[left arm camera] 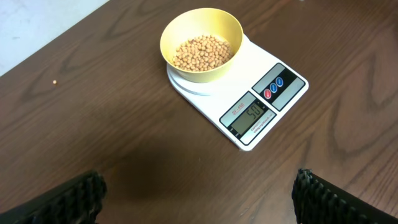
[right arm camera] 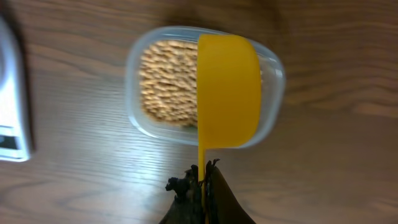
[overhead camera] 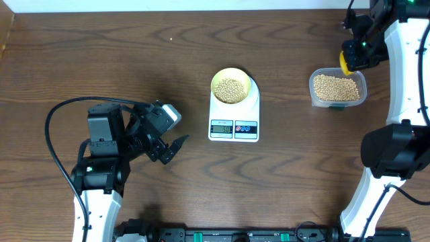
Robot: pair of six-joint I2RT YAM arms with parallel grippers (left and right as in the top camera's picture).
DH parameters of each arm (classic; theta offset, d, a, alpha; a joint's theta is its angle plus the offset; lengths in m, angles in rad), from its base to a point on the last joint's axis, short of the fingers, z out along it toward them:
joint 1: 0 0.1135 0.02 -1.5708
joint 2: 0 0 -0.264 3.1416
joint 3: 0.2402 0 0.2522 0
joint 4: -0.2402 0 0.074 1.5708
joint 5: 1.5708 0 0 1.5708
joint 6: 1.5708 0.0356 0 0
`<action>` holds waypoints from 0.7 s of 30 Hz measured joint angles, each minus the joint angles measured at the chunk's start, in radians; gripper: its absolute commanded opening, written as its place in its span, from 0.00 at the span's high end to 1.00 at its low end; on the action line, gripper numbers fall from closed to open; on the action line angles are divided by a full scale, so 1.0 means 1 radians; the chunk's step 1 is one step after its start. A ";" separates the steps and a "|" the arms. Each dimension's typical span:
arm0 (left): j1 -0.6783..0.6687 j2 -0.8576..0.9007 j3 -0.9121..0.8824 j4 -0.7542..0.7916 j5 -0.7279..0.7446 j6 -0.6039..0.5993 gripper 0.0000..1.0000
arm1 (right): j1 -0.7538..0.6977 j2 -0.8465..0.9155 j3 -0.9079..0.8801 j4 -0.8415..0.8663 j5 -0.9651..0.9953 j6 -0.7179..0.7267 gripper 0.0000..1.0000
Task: Scoop item into bowl and weigh 50g on scale
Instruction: 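Lower the scoop into the soybeans with the right gripper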
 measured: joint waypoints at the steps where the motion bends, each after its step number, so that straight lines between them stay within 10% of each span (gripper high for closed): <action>1: 0.000 0.000 0.000 0.000 0.000 0.000 0.02 | -0.002 0.000 0.000 -0.001 -0.024 -0.001 0.99; 21: 0.000 0.000 0.000 0.000 0.000 0.000 0.02 | -0.053 0.127 -0.002 -0.071 -0.339 -0.089 0.99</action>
